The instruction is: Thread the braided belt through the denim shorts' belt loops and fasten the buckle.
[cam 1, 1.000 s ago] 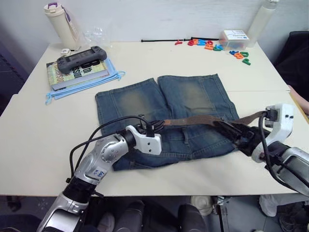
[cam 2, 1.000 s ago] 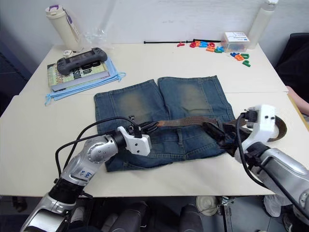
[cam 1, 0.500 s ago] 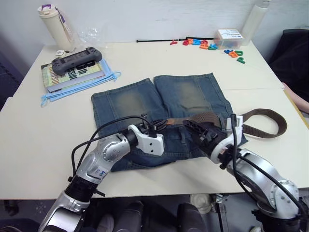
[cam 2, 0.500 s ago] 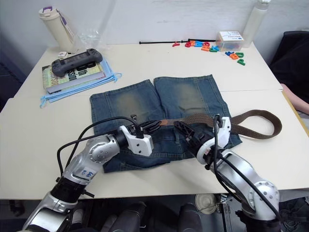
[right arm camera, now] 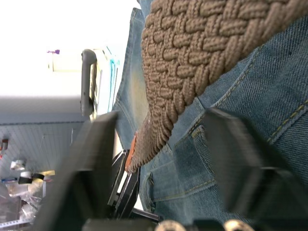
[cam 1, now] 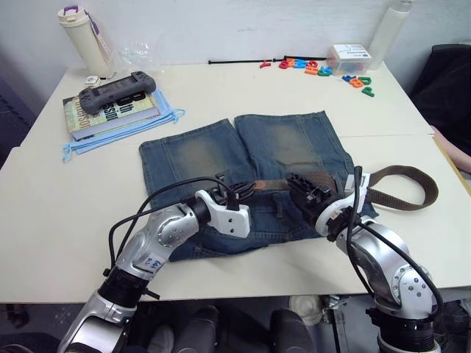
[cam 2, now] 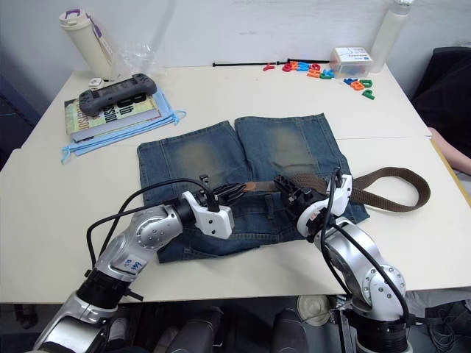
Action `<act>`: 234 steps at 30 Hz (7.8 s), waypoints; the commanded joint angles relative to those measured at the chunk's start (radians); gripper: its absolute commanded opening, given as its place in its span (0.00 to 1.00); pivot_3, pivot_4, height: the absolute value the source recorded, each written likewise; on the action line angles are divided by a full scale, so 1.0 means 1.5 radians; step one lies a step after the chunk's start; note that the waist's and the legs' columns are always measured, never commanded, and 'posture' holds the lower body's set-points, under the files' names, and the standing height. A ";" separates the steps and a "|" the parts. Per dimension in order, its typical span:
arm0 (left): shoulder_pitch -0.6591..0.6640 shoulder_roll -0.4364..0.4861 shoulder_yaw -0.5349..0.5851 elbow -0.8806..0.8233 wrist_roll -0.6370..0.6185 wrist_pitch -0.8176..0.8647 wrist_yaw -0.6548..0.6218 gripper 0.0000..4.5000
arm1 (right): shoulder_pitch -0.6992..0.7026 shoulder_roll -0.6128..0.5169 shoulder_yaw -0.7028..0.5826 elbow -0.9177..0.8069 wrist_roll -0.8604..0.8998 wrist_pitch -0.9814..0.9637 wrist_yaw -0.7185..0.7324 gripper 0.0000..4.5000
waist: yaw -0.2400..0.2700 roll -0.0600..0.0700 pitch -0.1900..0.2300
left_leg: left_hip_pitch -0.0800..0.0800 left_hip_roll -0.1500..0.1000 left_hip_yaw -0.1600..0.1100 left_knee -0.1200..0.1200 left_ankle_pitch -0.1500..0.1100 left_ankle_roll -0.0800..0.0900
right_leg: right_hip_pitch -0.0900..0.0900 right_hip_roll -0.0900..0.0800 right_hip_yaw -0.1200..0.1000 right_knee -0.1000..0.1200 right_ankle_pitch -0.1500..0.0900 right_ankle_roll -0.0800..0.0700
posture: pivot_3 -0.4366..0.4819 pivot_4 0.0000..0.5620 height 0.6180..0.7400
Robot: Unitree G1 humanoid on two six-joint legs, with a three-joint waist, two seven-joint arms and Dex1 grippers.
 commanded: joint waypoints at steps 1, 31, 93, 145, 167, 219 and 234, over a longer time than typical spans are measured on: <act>0.001 0.002 0.003 -0.026 -0.004 -0.017 0.005 0.00 | -0.006 0.016 -0.016 -0.016 -0.013 -0.024 0.017 0.22 | 0.000 0.000 0.000 | 0.000 0.000 0.000 0.000 0.000 0.000 | 0.000 0.000 0.000 0.000 0.000 0.000 | 0.48 0.27 0.79; 0.155 0.066 0.184 -0.207 -0.743 0.494 -0.284 0.66 | 0.031 -0.207 -0.155 0.103 0.061 0.135 0.190 0.00 | 0.000 0.001 0.001 | 0.000 0.000 0.000 0.000 0.000 0.000 | 0.000 0.000 0.001 -0.002 0.000 -0.001 | 0.48 0.27 0.79; 0.150 0.051 0.187 -0.202 -0.746 0.549 -0.267 0.66 | -0.041 -0.165 -0.114 0.266 -0.135 0.268 0.306 0.00 | -0.009 0.001 0.001 | 0.000 0.003 0.001 0.000 -0.001 -0.002 | 0.001 0.003 0.001 -0.006 0.001 -0.002 | 0.48 0.27 0.79; 0.143 0.059 0.200 -0.145 -0.738 0.601 -0.240 0.66 | -0.095 -0.034 0.003 0.183 -0.221 0.353 0.358 0.00 | -0.002 0.001 0.001 | 0.000 0.011 0.001 0.000 -0.003 -0.006 | -0.001 0.010 0.002 -0.007 0.001 -0.006 | 0.48 0.27 0.79; 0.129 0.083 0.137 0.006 -0.317 -0.127 -0.210 0.67 | -0.030 -0.113 -0.054 0.089 -0.115 0.331 0.242 0.98 | 0.012 0.001 0.001 | 0.000 0.010 0.002 -0.002 -0.003 -0.006 | -0.001 0.010 0.002 -0.010 0.002 -0.007 | 0.48 0.27 0.79; -0.028 0.088 0.020 0.218 -0.060 -0.385 -0.054 0.27 | 0.073 -0.191 0.036 -0.107 -0.528 0.401 0.360 0.00 | 0.013 0.001 0.001 | 0.001 0.010 0.002 -0.002 -0.003 -0.006 | 0.000 0.011 0.000 -0.006 0.002 -0.006 | 0.48 0.27 0.79; 0.036 0.171 0.049 0.170 -0.113 -0.383 -0.061 0.01 | 0.066 -0.195 -0.034 -0.085 -0.580 0.432 0.348 0.00 | 0.002 0.001 0.001 | 0.001 0.010 0.002 -0.002 -0.003 -0.006 | 0.000 0.011 0.001 -0.006 0.002 -0.006 | 0.48 0.27 0.79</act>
